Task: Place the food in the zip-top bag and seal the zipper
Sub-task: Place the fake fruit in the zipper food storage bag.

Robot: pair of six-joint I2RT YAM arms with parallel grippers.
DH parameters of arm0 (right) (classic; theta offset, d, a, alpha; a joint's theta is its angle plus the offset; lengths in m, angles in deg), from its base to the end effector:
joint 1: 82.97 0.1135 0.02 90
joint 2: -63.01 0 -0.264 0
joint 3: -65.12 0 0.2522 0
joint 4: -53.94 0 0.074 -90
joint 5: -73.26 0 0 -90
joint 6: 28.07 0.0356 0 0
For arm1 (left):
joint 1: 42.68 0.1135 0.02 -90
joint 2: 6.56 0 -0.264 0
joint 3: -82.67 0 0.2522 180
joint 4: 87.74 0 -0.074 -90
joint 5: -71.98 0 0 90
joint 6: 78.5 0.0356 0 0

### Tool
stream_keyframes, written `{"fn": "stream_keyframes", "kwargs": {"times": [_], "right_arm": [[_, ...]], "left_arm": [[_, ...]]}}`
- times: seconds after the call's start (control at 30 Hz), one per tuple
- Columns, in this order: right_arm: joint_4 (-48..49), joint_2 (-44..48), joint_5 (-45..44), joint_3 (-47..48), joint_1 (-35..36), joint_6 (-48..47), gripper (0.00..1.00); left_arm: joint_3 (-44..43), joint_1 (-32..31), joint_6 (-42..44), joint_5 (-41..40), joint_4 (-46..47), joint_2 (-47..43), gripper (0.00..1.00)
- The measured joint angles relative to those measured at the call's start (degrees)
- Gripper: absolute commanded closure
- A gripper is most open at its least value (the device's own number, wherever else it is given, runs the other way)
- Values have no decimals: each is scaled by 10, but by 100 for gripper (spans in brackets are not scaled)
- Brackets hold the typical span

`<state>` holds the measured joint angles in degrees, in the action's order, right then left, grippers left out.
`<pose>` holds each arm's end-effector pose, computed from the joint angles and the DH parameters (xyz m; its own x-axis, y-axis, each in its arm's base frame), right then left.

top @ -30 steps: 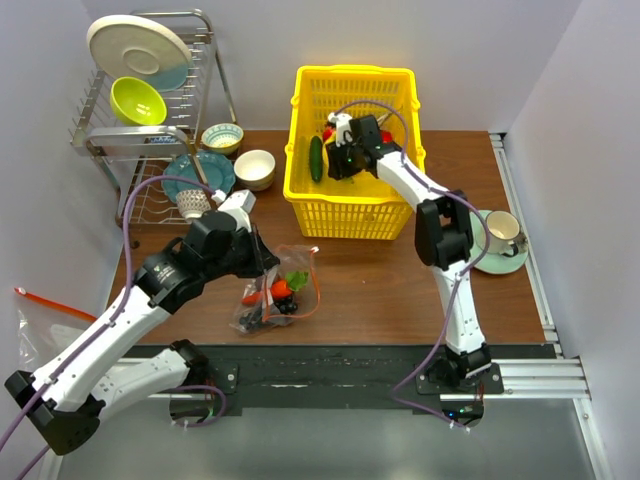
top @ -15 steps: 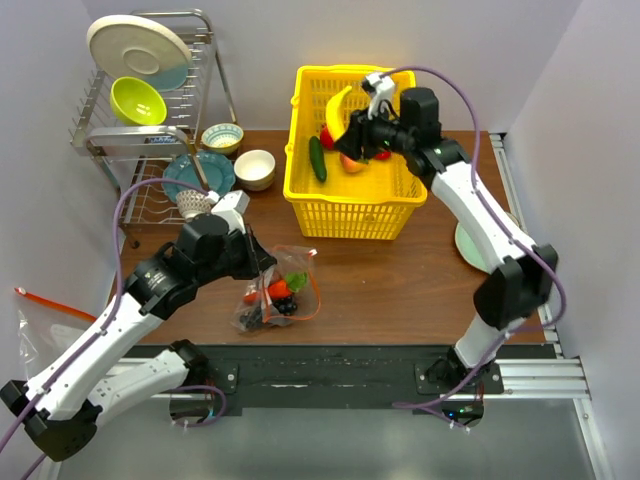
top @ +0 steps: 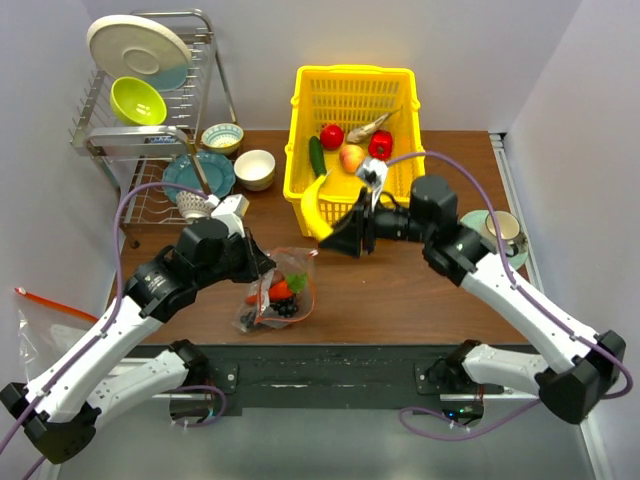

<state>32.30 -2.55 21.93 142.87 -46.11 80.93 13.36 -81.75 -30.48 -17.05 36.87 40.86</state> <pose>0.1928 0.1724 0.3904 -0.4372 -0.0101 -0.8993 -0.8663 0.2731 0.4182 0.1291 -0.1056 0.3414 -0.7474 -0.2547 -0.6136 0.1900 0.8031 -0.5647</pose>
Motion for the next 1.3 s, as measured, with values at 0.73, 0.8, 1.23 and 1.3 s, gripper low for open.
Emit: {"fn": "stream_keyframes", "kwargs": {"times": [0.73,0.8,1.23,1.3], "right_arm": [[136,-68,-122,-126,216,96,67],[133,-84,-133,-116,216,91,67],[120,-148,-165,-46,216,78,57],[124,-159,-165,-42,216,78,53]], "left_arm": [[2,1,-5,-2,-8,0,100],[3,1,-5,-6,-9,0,100],[11,4,-5,-12,-9,0,100],[11,5,-5,-14,-10,0,100]]}}
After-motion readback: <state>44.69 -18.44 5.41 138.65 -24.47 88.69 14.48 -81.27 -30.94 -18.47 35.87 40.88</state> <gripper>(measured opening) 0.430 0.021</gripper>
